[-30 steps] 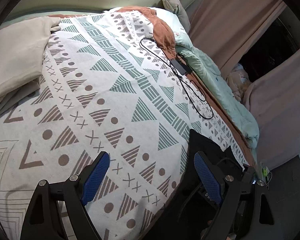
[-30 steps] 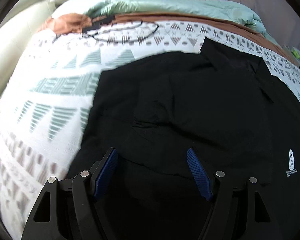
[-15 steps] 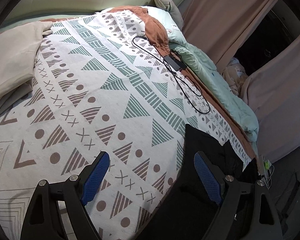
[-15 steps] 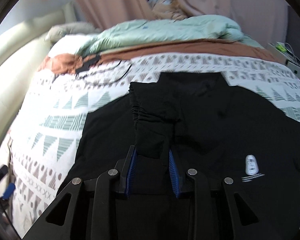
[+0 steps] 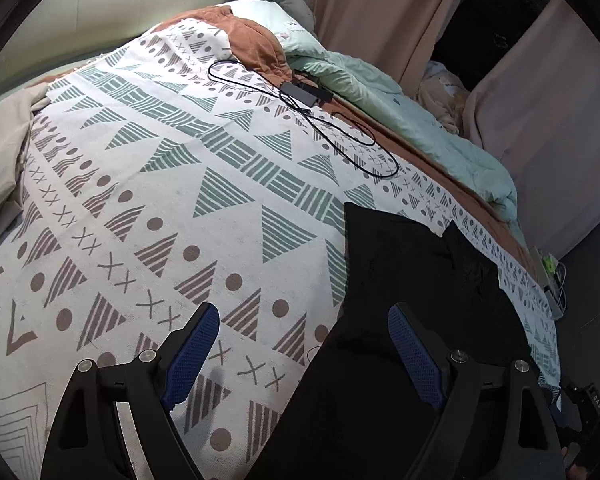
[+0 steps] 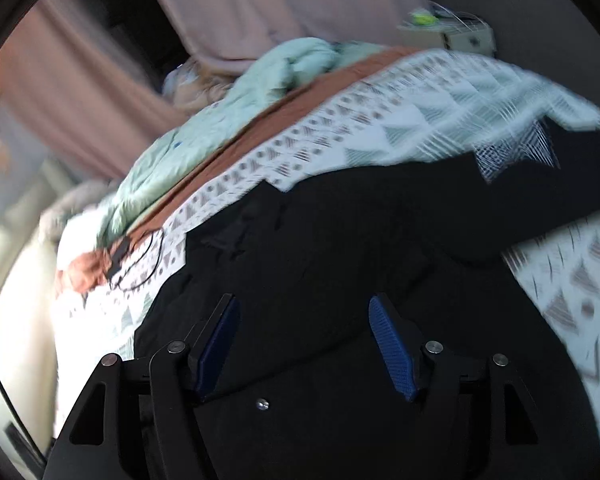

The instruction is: Fold large clothes

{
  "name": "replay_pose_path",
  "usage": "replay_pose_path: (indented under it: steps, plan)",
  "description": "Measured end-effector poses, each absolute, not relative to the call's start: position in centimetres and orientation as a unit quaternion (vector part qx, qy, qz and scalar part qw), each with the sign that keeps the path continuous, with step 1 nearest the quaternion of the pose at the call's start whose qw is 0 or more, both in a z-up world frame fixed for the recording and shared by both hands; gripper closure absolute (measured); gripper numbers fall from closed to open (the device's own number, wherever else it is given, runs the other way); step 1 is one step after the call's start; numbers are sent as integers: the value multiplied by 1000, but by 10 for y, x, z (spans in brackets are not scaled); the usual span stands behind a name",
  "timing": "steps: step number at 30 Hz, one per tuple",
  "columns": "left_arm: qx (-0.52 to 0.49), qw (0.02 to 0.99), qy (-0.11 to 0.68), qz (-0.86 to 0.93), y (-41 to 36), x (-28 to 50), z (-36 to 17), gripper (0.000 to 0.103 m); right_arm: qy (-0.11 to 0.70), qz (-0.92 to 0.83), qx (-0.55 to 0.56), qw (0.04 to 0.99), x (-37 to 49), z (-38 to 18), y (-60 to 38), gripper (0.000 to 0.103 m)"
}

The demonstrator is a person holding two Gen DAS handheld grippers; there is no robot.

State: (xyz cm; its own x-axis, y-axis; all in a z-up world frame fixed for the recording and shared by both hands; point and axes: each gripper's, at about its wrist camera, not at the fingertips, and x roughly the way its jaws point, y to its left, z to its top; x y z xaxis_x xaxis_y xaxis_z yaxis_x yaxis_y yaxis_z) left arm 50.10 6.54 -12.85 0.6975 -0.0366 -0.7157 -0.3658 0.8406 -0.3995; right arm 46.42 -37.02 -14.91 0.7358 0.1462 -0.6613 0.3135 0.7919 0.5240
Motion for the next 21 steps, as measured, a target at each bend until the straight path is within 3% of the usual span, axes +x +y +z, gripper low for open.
replay_pose_path:
  steps: [3, 9, 12, 14, 21]
  plan:
    - [-239, 883, 394, 87, 54, 510, -139, 18, 364, -48, 348, 863, 459, -180, -382, 36]
    - [-197, 875, 437, 72, 34, 529, -167, 37, 365, -69, 340, 864, 454, -193, -420, 36]
    - [-181, 869, 455, 70, 28, 537, -181, 46, 357, -86, 351, 861, 449, -199, -445, 36]
    - [-176, 865, 464, 71, 28, 540, -188, 60, 350, -96, 367, 856, 445, -203, -464, 36]
    - [-174, 863, 465, 89, 33, 542, -196, 64, 301, -135, 422, 845, 428, -212, -528, 36]
